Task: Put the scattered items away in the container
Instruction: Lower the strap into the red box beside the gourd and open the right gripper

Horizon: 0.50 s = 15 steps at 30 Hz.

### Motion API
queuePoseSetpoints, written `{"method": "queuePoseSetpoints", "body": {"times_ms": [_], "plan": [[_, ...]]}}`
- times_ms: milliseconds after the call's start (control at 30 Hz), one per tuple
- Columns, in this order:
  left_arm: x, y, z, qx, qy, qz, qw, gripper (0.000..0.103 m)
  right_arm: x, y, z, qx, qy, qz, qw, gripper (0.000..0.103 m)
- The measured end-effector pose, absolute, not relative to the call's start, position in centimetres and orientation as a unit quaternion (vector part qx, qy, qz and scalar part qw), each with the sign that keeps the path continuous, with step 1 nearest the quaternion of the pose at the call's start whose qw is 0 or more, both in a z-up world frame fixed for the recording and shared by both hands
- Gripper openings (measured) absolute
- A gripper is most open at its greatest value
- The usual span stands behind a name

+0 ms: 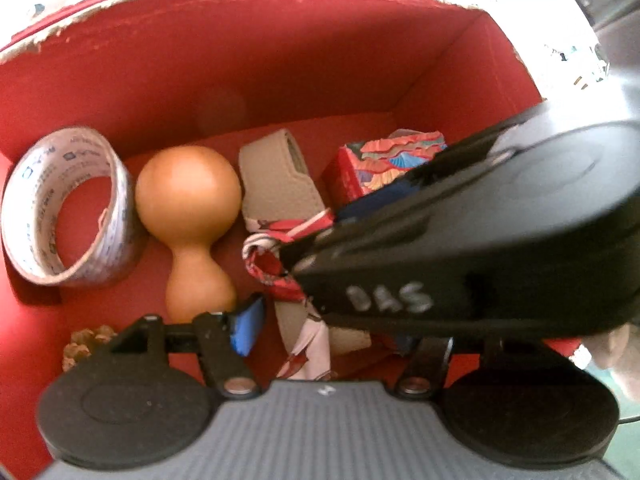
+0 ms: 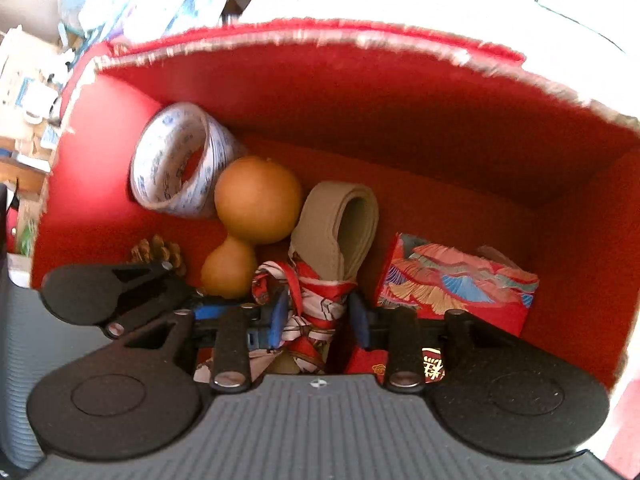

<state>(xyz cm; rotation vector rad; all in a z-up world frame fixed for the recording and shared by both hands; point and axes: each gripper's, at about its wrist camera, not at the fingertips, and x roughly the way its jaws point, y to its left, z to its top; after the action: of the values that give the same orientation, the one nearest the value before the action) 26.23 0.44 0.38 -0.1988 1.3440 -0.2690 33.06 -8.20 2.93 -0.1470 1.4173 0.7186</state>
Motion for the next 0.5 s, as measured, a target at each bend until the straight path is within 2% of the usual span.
{"method": "queuePoseSetpoints", "body": {"times_ms": [100,267,500], "plan": [[26.0,0.5,0.4,-0.1,0.617,-0.127,0.77,0.06,33.2,-8.9,4.0,-0.053,0.621,0.32,0.713,0.044],[25.3,0.5,1.0,-0.108,0.605,-0.127,0.779,0.058,33.1,-9.3,4.0,-0.049,0.621,0.319,0.714,0.029],[24.8,0.0,1.1,-0.1,0.602,-0.125,0.782,0.058,32.7,-8.7,2.7,-0.052,0.632,0.31,0.709,0.029]]}}
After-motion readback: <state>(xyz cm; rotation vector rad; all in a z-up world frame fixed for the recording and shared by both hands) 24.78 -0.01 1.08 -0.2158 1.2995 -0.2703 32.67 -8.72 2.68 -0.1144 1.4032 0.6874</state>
